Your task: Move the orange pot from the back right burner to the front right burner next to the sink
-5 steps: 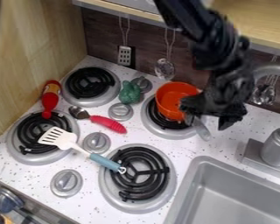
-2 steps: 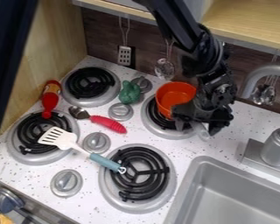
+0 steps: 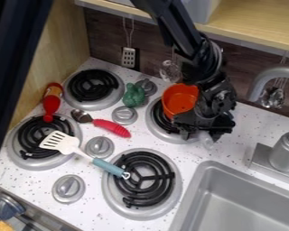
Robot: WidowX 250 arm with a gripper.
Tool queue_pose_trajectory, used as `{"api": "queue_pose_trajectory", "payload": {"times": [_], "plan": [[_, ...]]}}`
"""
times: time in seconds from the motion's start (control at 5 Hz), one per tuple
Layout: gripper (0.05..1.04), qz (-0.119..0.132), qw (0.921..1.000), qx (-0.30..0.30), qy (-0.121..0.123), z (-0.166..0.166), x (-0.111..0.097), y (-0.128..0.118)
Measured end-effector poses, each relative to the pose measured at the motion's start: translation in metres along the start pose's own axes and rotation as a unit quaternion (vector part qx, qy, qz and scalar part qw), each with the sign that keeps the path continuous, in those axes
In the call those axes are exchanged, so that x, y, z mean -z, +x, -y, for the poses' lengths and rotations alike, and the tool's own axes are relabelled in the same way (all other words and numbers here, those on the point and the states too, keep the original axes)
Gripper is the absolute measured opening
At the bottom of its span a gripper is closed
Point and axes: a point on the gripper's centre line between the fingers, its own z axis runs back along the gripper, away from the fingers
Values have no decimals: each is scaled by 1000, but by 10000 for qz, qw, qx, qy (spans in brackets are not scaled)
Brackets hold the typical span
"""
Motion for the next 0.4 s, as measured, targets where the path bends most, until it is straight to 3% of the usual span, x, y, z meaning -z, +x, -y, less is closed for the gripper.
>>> {"api": "queue_pose_trajectory", "payload": {"times": [0.2,0.4], "plan": [[413,252,9996,95,30,1,0,4],[360,353,9990,255,55,8,-1,-1]]}}
